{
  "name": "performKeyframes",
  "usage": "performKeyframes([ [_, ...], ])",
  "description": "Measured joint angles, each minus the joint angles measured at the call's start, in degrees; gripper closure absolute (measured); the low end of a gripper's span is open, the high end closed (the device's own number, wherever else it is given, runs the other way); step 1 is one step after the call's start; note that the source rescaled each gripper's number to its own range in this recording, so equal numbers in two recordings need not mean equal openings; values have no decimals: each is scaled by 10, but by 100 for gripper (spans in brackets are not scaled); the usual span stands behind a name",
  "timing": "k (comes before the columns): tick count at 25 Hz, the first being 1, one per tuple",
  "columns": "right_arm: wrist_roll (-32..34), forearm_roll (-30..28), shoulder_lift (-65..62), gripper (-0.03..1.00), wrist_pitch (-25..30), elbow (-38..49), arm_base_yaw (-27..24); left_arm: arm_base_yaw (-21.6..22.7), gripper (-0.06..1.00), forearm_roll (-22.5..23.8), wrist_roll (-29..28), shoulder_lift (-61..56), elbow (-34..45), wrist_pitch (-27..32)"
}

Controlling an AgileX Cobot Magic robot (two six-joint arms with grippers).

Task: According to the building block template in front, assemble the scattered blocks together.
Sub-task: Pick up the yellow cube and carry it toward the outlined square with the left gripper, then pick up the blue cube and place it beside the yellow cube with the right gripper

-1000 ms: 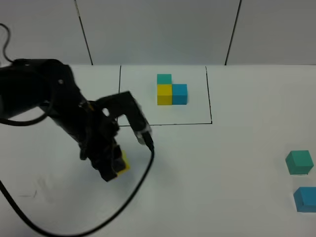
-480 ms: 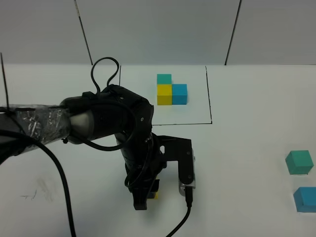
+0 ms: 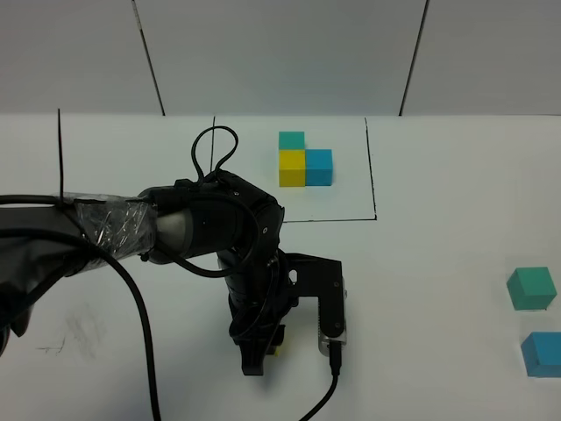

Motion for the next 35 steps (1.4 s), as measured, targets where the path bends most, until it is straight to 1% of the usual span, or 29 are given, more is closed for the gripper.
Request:
performKeyframes([
  [8, 0, 0, 0, 97, 0, 0, 0, 0, 94, 0, 0, 1, -4, 11],
  [9, 0, 0, 0, 97, 0, 0, 0, 0, 91, -3, 0, 1, -5, 16],
  [10, 0, 0, 0, 97, 0, 0, 0, 0, 85, -8, -1, 1, -5, 28],
  [12, 0, 0, 0, 97, 0, 0, 0, 0, 63, -19, -10, -5, -4, 48],
  [15, 0, 0, 0, 97, 0, 0, 0, 0, 23, -24, -52, -42, -3, 63],
  [16, 0, 0, 0, 97, 0, 0, 0, 0, 12, -23, -67, -61, -3, 64],
  [17, 0, 0, 0, 97, 0, 0, 0, 0, 3, -19, -83, -79, -3, 65],
  [19, 0, 0, 0, 97, 0, 0, 0, 0, -4, 8, -116, -126, -3, 68],
  [20, 0, 0, 0, 97, 0, 0, 0, 0, -6, 26, -143, -146, -3, 69],
  [21, 0, 0, 0, 97, 0, 0, 0, 0, -5, 59, -178, -170, -3, 73],
  [23, 0, 0, 0, 97, 0, 0, 0, 7, -5, 125, -266, -218, -3, 90],
  [24, 0, 0, 0, 97, 0, 0, 0, 14, -4, 164, -325, -238, -3, 100],
  [25, 0, 0, 0, 97, 0, 0, 0, 24, -3, 197, -376, -258, -3, 115],
  [26, 0, 0, 0, 97, 0, 0, 0, 42, -2, 239, -435, -284, -3, 142],
  [28, 0, 0, 0, 97, 0, 0, 0, 79, -1, 294, -527, -324, -3, 197],
  [30, 0, 0, 0, 97, 0, 0, 0, 122, 0, 320, -567, -365, -3, 239],
  [31, 0, 0, 0, 97, 0, 0, 0, 147, 0, 322, -577, -391, -2, 244],
  [33, 0, 0, 0, 97, 0, 0, 0, 196, 1, 322, -585, -446, -2, 245],
  [35, 0, 0, 0, 97, 0, 0, 0, 233, 1, 315, -576, -501, -2, 246],
])
